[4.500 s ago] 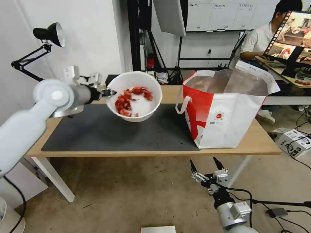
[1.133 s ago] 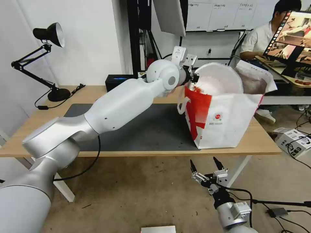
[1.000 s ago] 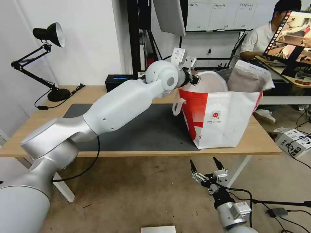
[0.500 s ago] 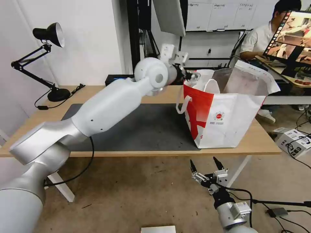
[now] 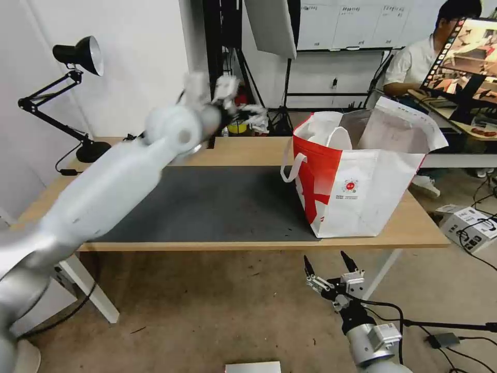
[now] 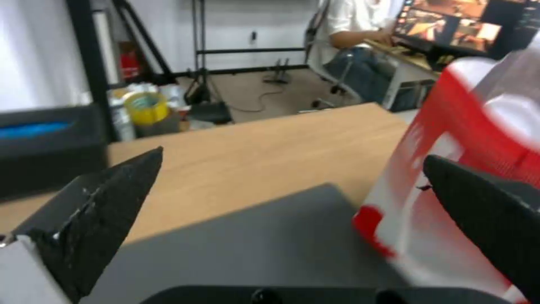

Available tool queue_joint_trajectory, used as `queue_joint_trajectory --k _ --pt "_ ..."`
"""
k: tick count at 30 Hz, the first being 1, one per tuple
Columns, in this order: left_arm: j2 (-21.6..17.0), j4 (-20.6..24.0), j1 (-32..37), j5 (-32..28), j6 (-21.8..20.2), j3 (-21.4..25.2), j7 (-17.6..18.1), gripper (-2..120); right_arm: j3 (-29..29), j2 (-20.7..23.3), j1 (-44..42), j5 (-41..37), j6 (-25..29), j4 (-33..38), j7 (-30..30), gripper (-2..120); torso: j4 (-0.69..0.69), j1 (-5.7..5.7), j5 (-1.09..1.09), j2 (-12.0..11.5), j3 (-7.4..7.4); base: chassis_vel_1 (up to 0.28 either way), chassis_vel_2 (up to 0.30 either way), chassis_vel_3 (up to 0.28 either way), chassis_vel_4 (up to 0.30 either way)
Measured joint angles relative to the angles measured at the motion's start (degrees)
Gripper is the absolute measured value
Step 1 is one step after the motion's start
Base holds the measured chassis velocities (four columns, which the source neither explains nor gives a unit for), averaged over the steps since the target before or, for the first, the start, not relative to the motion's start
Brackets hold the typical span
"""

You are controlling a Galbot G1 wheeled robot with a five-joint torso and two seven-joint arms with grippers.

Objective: Pick up the trash from the table and place it into the takeout bag.

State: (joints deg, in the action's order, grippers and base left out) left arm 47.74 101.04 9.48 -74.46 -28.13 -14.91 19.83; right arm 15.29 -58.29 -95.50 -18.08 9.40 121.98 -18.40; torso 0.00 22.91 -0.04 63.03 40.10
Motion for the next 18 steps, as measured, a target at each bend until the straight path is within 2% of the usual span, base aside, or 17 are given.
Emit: queue_joint_trajectory --k 3,4,7,8,11,12,16,17,18 --pt "-3.3 3.5 6.7 1.6 2.2 5.1 -0.6 110 0.0 0.0 0.0 0.0 0.0 0.0 0.0 100 -0.01 0.00 0.03 0.0 -0.01 0.000 0.000 0.000 0.000" --pt "-3.3 3.5 6.7 1.6 2.2 5.1 -0.6 110 0.0 0.0 0.0 0.0 0.0 0.0 0.0 100 -0.01 0.00 0.03 0.0 -0.01 0.000 0.000 0.000 0.000" --pt "-6.0 6.0 15.4 3.7 5.7 11.7 -3.0 104 0.0 0.0 0.0 0.0 0.0 0.0 0.0 100 -0.01 0.00 0.03 0.0 0.00 0.000 0.000 0.000 0.000" --pt "-6.0 6.0 15.4 3.7 5.7 11.7 -3.0 104 0.0 0.0 0.0 0.0 0.0 0.0 0.0 100 -0.01 0.00 0.03 0.0 0.00 0.000 0.000 0.000 0.000" --pt "-7.5 8.2 25.0 6.0 8.3 19.0 -5.0 100 0.0 0.0 0.0 0.0 0.0 0.0 0.0 100 0.00 0.00 0.03 0.0 -0.01 0.000 0.000 0.000 0.000" --pt "-7.5 8.2 25.0 6.0 8.3 19.0 -5.0 100 0.0 0.0 0.0 0.0 0.0 0.0 0.0 100 0.00 0.00 0.03 0.0 -0.01 0.000 0.000 0.000 0.000" --pt "-8.3 10.2 38.9 15.0 14.9 27.5 -8.3 100 0.0 0.0 0.0 0.0 0.0 0.0 0.0 100 0.00 0.00 0.02 0.0 0.00 0.000 0.000 0.000 0.000" --pt "-8.3 10.2 38.9 15.0 14.9 27.5 -8.3 100 0.0 0.0 0.0 0.0 0.0 0.0 0.0 100 0.00 0.00 0.02 0.0 0.00 0.000 0.000 0.000 0.000" --pt "-8.0 10.8 42.0 17.1 16.2 29.8 -8.8 100 0.0 0.0 0.0 0.0 0.0 0.0 0.0 100 0.00 0.00 0.02 0.0 0.00 0.000 0.000 0.000 0.000"
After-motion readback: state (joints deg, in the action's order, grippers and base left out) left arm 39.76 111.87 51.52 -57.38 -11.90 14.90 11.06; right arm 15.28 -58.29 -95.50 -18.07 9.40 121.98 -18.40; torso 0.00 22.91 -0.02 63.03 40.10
